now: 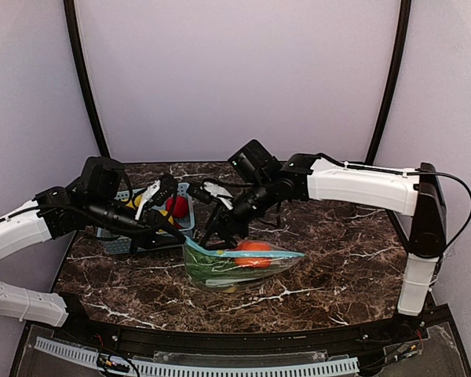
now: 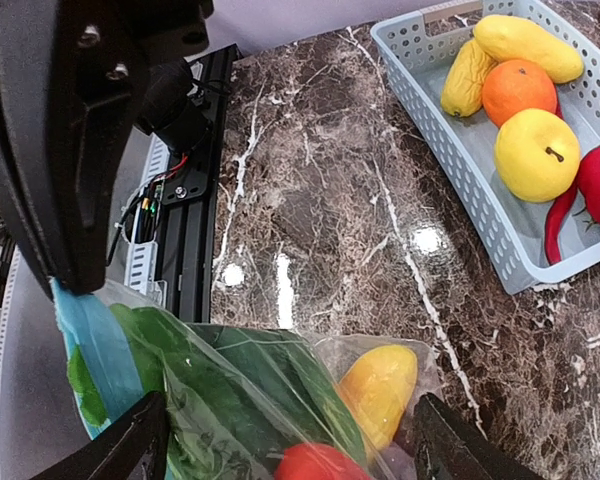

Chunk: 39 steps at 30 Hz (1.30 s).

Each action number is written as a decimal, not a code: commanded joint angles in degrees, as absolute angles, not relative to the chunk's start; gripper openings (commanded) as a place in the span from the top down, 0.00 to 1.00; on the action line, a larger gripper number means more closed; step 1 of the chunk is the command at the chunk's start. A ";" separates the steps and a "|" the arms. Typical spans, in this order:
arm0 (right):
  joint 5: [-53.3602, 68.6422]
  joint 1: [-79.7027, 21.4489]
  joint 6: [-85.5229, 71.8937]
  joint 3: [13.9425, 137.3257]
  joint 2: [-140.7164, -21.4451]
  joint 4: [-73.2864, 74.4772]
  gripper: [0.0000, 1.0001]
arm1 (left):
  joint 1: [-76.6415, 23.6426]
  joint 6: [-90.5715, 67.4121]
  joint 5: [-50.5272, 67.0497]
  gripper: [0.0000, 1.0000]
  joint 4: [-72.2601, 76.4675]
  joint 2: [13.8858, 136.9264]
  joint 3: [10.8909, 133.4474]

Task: Place the food in the zip-top bag and seal the zipper
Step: Adjust the zipper on the zipper food storage bag.

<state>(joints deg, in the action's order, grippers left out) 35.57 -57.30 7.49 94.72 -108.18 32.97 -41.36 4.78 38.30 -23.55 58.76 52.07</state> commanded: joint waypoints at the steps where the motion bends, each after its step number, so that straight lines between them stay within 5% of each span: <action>1: 28.11 -58.08 10.02 96.28 -110.88 39.28 0.19 | -41.22 6.76 38.43 0.99 -23.80 58.85 55.45; 9: 18.30 -57.12 5.79 95.06 -108.52 38.23 0.18 | -41.22 8.31 37.08 0.99 -26.70 58.80 56.13; 18: 32.04 -55.79 4.72 90.52 -99.96 32.18 0.14 | -41.17 9.45 36.10 0.99 -28.41 58.01 55.80; 39: 35.74 -56.34 4.96 93.63 -104.10 30.28 0.13 | -41.22 9.43 37.41 0.99 -27.90 58.13 55.97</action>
<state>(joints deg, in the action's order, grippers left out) 35.14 -55.99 4.21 91.44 -102.52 31.31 -41.36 8.62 36.18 -27.07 59.13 54.39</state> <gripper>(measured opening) 0.869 0.009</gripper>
